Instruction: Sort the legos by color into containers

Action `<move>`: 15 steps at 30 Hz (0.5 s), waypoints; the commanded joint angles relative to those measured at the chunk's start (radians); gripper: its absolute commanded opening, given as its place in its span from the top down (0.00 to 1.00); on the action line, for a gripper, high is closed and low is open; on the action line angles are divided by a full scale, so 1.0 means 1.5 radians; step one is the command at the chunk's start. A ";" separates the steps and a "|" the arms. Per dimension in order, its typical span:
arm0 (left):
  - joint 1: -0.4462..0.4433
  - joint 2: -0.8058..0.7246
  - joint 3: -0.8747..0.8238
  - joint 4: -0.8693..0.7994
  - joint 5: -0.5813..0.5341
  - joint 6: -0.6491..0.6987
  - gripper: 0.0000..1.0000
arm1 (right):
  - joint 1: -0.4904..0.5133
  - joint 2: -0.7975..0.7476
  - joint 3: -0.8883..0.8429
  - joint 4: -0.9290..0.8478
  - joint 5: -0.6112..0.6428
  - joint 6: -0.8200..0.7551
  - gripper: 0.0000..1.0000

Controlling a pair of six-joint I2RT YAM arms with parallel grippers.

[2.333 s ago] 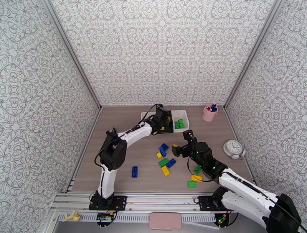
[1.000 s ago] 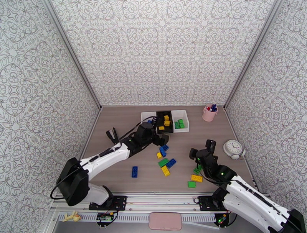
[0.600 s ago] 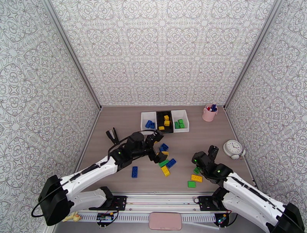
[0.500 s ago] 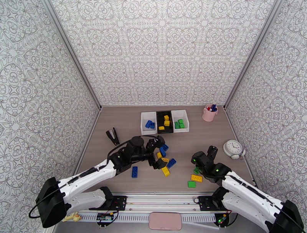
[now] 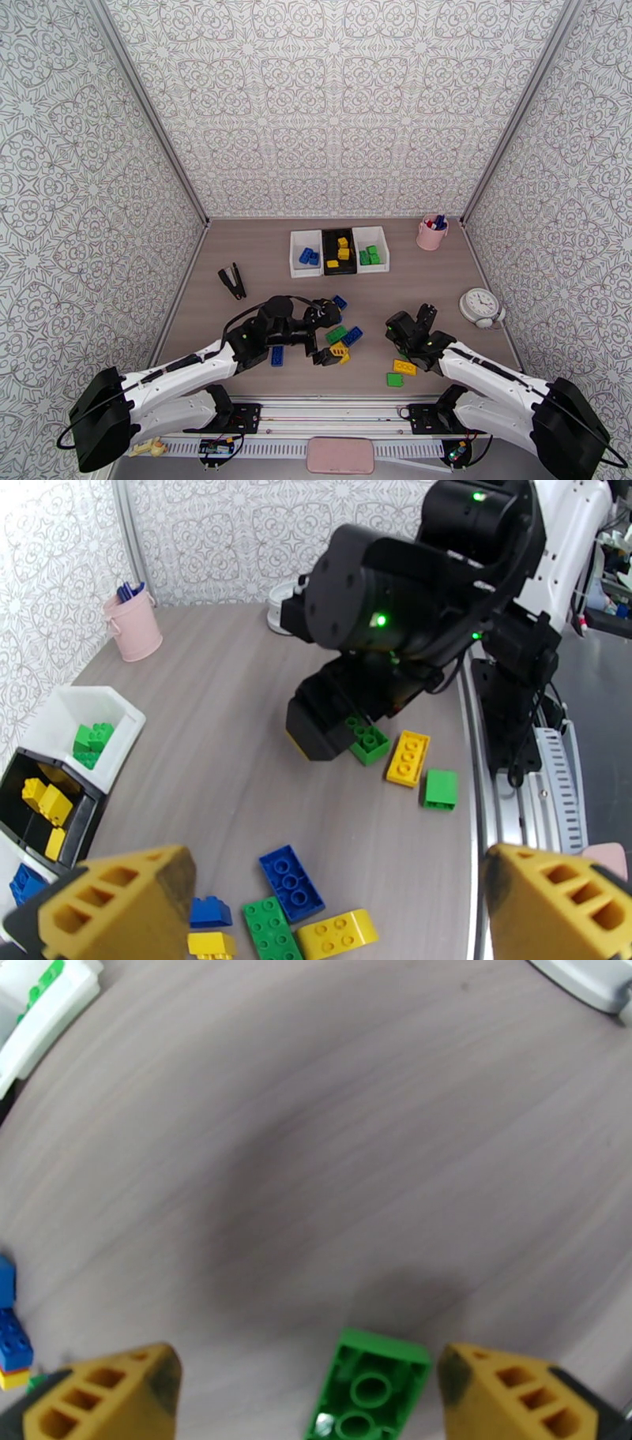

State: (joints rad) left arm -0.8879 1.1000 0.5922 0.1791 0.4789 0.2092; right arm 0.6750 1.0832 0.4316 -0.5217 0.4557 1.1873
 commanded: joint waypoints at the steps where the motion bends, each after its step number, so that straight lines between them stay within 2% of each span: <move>1: -0.006 0.003 -0.006 0.023 0.018 0.011 0.00 | 0.000 0.022 -0.014 0.037 -0.013 0.020 0.13; 7: -0.007 0.009 -0.005 0.027 0.024 0.015 0.00 | 0.000 0.060 -0.017 0.058 -0.015 0.023 0.21; 15: -0.007 0.018 -0.005 0.039 0.029 0.006 0.00 | 0.000 0.082 -0.006 0.057 -0.010 0.030 0.40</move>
State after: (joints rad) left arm -0.8886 1.1206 0.5922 0.1978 0.5026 0.2138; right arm 0.6750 1.1801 0.4206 -0.4915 0.4763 1.2087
